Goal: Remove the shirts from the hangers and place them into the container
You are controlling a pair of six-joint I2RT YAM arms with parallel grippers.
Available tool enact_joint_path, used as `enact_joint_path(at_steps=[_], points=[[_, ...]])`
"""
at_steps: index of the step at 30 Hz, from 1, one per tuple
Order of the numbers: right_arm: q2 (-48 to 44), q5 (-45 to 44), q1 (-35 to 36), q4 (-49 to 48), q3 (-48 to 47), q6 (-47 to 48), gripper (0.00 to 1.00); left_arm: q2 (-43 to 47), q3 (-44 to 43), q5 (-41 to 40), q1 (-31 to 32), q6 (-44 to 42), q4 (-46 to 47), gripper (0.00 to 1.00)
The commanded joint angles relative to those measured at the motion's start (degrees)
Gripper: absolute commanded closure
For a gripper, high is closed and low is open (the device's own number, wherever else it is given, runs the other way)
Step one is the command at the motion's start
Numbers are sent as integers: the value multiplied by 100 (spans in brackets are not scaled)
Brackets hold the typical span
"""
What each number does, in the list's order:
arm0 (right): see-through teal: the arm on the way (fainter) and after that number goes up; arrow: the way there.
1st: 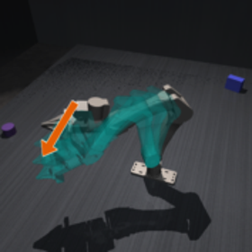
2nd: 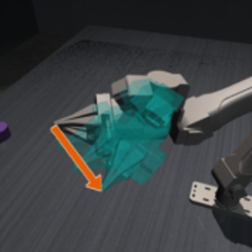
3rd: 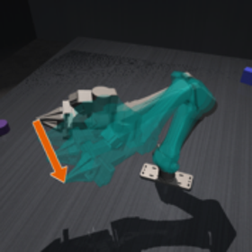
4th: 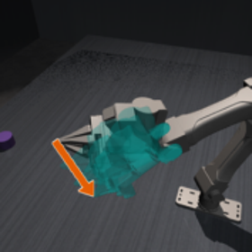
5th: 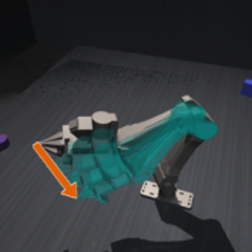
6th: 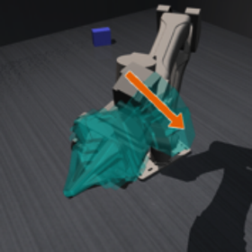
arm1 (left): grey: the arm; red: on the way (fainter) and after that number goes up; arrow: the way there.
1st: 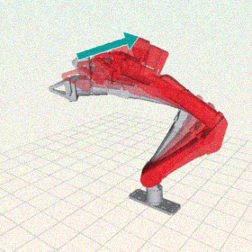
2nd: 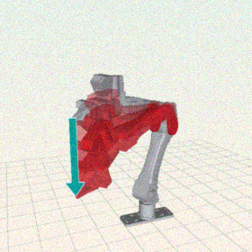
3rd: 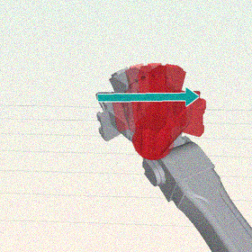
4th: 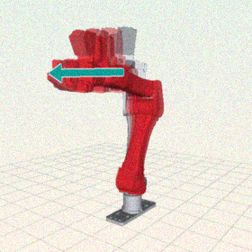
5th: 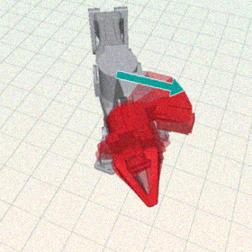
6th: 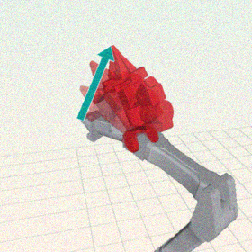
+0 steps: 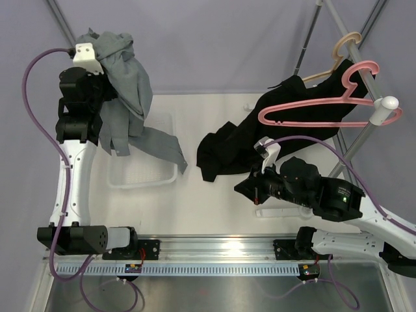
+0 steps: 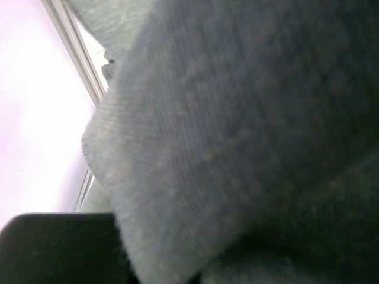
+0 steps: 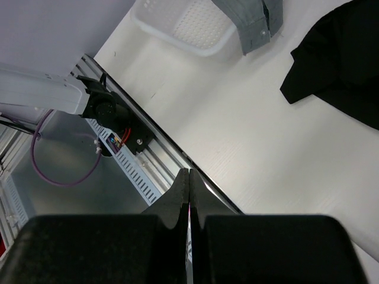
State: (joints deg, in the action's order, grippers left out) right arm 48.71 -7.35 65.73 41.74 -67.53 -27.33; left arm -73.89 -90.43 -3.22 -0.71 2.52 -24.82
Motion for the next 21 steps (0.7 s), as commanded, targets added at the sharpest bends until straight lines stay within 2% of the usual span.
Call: enact_joint_path(at_steps=[1,5,10,14,17,21], points=[[-19,102,36,-236,204,-150,100,129,-869,287,-236,205,320,100],[7,146,36,-254,231,-150,100,129,-1371,244,-420,161,92,100],[60,243,36,-271,214,-141,100,191,-1459,15,-544,73,4,100],[51,243,36,-280,205,-141,100,155,-1495,182,-606,169,20,100],[7,252,36,-306,213,-158,100,129,-1136,602,-597,450,91,100],[-28,182,36,-333,231,-150,100,137,-302,1849,-606,1178,117,100]])
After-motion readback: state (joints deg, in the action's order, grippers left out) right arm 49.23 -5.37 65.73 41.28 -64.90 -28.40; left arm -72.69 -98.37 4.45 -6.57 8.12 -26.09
